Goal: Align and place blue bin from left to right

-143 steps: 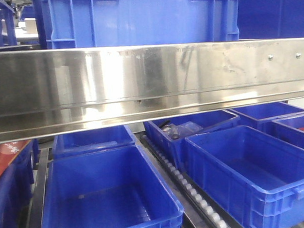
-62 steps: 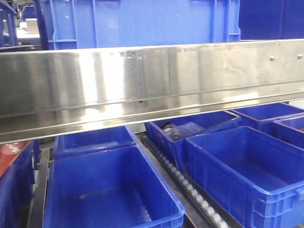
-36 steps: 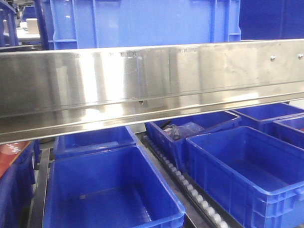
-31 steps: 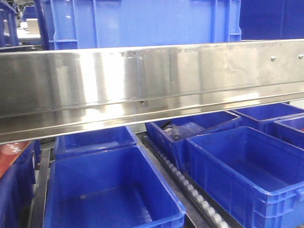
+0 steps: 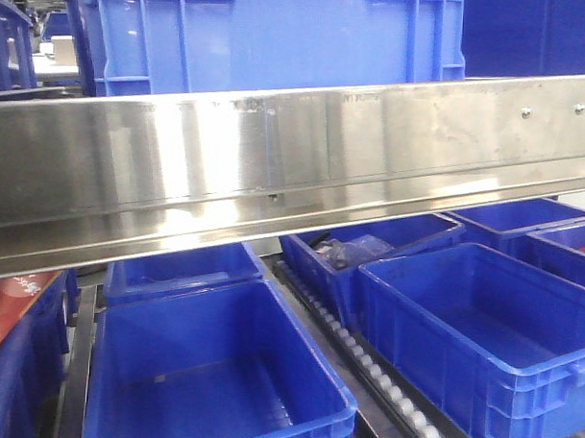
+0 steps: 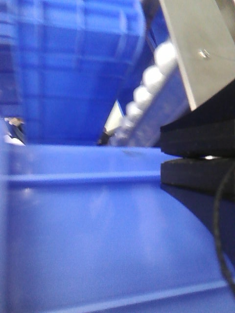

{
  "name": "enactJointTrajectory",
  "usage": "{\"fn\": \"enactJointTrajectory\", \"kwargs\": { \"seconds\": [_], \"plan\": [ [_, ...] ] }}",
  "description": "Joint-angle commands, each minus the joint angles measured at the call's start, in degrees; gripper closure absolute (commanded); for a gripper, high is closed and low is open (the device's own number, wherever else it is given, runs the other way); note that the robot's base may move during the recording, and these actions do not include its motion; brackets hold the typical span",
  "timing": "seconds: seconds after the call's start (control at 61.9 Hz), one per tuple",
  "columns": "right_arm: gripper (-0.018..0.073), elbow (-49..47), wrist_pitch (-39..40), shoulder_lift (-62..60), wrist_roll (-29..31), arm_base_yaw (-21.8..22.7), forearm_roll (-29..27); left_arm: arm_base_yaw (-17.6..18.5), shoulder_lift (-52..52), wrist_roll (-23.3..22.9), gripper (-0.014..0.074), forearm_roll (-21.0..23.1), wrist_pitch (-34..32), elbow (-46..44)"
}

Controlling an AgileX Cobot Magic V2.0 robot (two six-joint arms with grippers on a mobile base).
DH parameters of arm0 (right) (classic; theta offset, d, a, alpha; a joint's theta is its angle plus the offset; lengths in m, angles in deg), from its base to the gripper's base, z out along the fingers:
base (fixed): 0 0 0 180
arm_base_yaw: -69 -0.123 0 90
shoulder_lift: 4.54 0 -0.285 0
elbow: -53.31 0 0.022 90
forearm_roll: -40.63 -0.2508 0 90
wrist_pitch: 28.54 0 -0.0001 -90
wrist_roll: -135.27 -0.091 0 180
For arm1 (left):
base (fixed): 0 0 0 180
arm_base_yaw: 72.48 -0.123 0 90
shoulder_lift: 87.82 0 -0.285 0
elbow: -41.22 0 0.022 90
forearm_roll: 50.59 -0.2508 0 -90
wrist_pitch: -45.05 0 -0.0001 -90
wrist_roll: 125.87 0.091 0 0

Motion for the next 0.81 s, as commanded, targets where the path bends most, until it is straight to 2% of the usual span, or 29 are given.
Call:
{"fn": "enactJointTrajectory", "kwargs": {
  "seconds": [0.0, 0.162, 0.21, 0.792],
  "plan": [
    [0.0638, 0.1, 1.3, -0.4, 0.6, -0.1, 0.4, -0.6, -0.2, 0.5, 0.0595, 0.8, -7.2, 4.0],
    [0.0638, 0.1, 1.3, -0.4, 0.6, -0.1, 0.4, -0.7, -0.2, 0.5, 0.0595, 0.8, -17.0, 8.4],
    [0.0638, 0.1, 1.3, -0.4, 0.6, -0.1, 0.4, -0.7, -0.2, 0.5, 0.0595, 0.8, -15.3, 8.4],
    [0.0638, 0.1, 1.2, -0.4, 0.6, -0.1, 0.4, -0.7, -0.2, 0.5, 0.0595, 0.8, -15.8, 8.4]
  ]
}}
